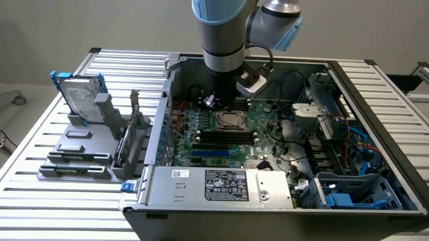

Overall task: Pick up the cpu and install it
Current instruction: 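Install the first cpu locking lever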

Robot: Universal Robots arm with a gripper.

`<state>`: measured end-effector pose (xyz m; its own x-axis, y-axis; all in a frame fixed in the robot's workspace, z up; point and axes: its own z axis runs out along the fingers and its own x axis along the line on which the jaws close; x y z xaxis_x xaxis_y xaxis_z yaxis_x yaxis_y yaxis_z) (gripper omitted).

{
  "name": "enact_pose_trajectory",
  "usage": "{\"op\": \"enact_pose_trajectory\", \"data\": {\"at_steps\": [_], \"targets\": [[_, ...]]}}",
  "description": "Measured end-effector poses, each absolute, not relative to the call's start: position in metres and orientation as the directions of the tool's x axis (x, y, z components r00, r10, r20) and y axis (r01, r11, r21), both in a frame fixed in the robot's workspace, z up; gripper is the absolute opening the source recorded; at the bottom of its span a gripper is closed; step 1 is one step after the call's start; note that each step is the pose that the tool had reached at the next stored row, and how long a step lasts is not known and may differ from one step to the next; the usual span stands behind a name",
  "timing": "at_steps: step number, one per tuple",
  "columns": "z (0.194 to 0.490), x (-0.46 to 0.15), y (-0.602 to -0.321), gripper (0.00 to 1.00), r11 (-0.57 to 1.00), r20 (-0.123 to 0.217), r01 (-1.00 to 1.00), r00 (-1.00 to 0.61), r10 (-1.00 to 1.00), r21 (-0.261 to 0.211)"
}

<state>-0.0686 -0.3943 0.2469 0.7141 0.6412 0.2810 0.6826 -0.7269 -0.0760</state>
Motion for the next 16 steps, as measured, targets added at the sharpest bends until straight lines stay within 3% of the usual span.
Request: {"op": "enact_pose_trajectory", "data": {"at_steps": [9,16], "targets": [[0.2487,-0.0714,-0.4012,0.11,-0.728,0.263,0.680,0.721,0.641,-0.087],[0.2487,-0.0727,-0.4017,0.11,-0.733,0.220,0.677,0.727,0.650,-0.071]]}}
